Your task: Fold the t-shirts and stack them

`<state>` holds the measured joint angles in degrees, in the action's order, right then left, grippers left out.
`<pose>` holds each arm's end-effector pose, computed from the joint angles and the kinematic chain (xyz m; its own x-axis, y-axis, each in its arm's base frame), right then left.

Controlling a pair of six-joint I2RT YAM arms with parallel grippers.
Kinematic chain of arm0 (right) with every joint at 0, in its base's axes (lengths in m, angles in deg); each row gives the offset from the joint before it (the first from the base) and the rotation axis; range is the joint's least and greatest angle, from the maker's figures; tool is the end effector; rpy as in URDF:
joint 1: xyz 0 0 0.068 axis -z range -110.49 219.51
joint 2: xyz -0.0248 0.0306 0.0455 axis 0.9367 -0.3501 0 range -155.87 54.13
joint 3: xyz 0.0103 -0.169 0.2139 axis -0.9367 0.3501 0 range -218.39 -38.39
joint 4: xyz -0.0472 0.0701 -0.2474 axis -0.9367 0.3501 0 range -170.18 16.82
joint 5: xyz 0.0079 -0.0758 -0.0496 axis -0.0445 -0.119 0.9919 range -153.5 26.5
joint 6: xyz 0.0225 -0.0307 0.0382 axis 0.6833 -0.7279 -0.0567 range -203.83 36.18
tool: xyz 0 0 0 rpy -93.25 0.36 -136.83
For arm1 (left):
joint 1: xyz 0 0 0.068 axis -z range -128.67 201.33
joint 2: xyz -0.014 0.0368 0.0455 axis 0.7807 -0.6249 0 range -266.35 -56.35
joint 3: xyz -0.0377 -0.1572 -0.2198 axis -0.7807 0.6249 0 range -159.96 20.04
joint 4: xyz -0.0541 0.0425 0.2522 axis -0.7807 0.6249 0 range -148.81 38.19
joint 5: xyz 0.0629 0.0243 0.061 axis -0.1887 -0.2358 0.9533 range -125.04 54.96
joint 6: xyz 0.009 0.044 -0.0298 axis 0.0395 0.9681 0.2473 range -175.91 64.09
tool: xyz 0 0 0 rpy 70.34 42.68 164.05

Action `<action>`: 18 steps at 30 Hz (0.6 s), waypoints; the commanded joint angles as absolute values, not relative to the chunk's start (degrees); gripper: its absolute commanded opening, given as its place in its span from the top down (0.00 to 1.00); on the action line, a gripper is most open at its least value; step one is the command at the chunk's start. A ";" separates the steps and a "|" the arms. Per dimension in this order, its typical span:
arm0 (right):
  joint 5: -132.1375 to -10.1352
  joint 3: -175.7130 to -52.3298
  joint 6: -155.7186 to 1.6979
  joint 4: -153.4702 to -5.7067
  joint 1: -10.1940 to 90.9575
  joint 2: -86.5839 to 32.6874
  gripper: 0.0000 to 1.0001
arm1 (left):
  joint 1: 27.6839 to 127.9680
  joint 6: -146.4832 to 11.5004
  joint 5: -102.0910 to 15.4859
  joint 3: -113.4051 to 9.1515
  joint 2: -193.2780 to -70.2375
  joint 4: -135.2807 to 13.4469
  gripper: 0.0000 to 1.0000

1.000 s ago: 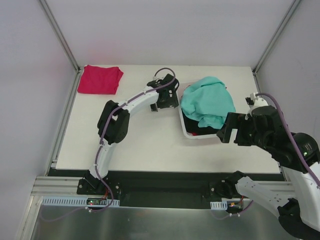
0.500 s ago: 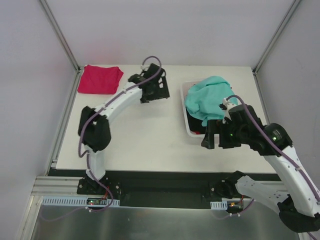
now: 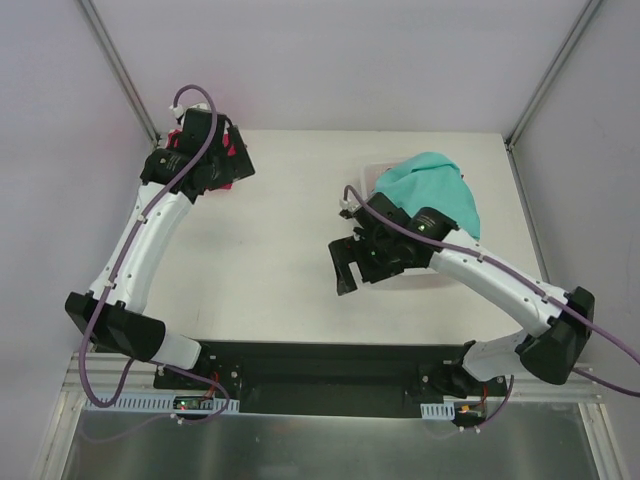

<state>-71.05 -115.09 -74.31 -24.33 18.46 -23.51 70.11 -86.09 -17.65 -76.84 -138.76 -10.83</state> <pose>0.1657 0.2123 0.3359 -0.6536 -0.5479 -0.5220 -0.7180 0.6670 0.1990 0.2849 -0.0856 0.4350 -0.4877 -0.3408 -0.8037 -0.2011 0.9397 -0.2765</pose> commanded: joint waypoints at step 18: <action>-70.53 -119.25 -80.75 -30.35 23.88 -41.05 0.04 | 66.18 -82.19 -19.13 -71.54 -130.97 -4.85 0.01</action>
